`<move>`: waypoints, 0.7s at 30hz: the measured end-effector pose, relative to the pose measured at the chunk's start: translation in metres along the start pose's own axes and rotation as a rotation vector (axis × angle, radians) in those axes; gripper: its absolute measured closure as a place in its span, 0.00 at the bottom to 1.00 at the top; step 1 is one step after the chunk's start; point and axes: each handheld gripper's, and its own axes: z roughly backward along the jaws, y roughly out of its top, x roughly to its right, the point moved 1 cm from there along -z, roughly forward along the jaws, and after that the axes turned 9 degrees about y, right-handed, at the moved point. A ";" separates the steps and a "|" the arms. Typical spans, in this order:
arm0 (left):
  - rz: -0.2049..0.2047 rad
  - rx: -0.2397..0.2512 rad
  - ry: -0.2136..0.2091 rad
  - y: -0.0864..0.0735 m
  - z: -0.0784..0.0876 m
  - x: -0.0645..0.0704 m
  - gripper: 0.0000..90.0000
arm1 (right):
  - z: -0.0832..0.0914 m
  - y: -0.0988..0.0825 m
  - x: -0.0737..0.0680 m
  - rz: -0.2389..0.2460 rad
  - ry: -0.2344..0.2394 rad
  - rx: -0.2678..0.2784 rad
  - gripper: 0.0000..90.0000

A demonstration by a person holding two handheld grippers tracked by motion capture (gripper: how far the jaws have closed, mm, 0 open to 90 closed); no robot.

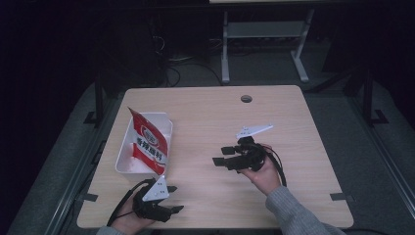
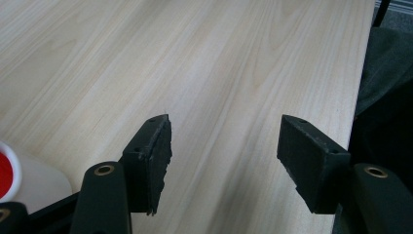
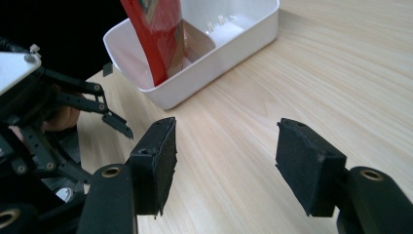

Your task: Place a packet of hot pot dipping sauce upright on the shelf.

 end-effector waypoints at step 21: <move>0.009 0.005 0.006 0.001 -0.002 0.000 0.40 | 0.039 -0.049 0.011 -0.072 -0.039 0.002 0.43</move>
